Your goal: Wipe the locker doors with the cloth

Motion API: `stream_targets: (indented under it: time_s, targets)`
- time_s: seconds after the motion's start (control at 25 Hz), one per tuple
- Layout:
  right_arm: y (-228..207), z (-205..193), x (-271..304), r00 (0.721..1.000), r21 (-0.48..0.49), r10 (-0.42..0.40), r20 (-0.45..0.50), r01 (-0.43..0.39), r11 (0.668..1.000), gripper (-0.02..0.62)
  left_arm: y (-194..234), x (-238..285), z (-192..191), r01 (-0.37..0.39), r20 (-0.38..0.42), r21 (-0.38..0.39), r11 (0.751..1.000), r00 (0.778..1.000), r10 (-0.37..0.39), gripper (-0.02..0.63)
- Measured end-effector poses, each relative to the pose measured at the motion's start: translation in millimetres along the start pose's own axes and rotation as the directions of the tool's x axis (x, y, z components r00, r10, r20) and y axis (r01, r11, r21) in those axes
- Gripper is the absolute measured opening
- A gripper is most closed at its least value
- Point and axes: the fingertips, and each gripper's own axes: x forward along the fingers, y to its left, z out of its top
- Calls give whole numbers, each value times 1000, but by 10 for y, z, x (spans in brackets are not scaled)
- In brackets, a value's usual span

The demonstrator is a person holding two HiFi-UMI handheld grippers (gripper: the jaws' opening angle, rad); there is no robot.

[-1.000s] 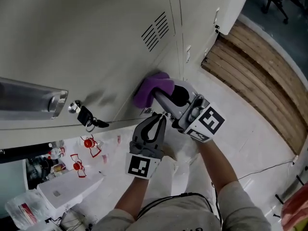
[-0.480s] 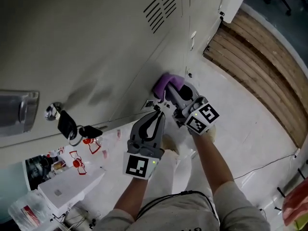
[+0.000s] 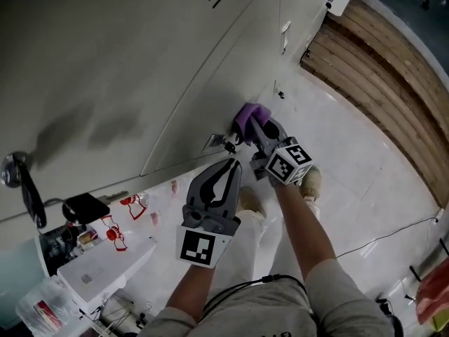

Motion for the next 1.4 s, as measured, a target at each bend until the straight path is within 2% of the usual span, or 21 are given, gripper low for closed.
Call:
stream_targets:
  time_s: [0.32,0.4,0.48,0.64,0.76,0.84,0.96,1.12,1.28,1.4]
  targets:
    - [-400,-678,-66,994,104,-82,-74,90,990,49,7,-121,-139,-11,19,24,1000,1000,10,18]
    - [-491,-823,-83,987,108,-112,-115,124,986,49,-12,-138,-193,-8,16,34,999,1000,7,18]
    - [-533,-884,-130,979,71,-134,-155,147,987,49,-42,-152,-224,-6,5,32,999,1000,6,18]
    - [-296,-596,-318,986,-41,-79,-145,74,996,51,-164,-166,-138,15,-15,18,1000,1000,-15,18]
    - [105,-183,-479,994,-127,4,-112,-19,992,51,-245,-153,17,28,-16,19,999,999,-28,18]
    - [468,109,-556,993,-190,76,-96,-93,977,51,-267,-148,147,27,-7,11,1000,1000,-27,18]
    - [1082,532,-609,975,-285,211,-75,-224,932,51,-259,-185,340,13,6,-16,1000,1000,-13,18]
    - [1806,1030,-621,921,-403,386,-46,-371,837,51,-205,-320,602,-16,23,41,999,1000,15,18]
    - [2390,1471,-592,865,-502,502,-1,-435,748,51,-161,-472,812,-47,44,75,996,998,44,18]
    - [2791,1610,-531,830,-555,558,-10,-469,687,51,-169,-554,906,-41,50,92,995,998,37,18]
